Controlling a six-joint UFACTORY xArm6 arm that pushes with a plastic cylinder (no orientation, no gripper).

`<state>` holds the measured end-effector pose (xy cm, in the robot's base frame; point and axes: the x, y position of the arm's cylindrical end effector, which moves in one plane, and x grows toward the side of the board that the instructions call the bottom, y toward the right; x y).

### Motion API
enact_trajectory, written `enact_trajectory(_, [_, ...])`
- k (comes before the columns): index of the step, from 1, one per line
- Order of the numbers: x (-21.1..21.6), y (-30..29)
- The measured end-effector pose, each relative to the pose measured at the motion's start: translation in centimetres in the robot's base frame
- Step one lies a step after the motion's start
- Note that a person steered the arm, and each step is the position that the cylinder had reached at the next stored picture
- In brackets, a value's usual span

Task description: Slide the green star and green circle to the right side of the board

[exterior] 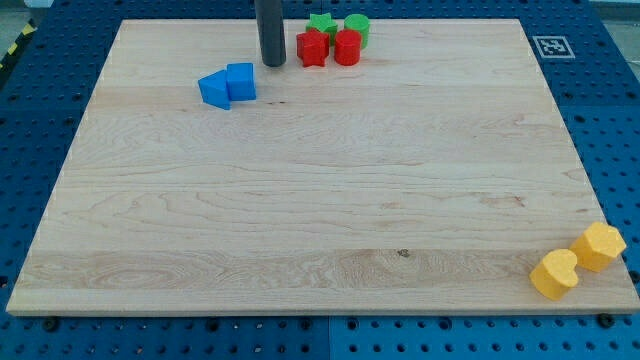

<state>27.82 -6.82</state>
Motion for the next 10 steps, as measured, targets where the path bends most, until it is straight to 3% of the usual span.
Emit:
enact_trajectory(2, [-4.1, -0.3])
enact_trajectory(4, [-4.4, 3.6])
enact_trajectory(8, [-5.7, 1.7])
enact_trajectory(10, [-6.6, 3.8])
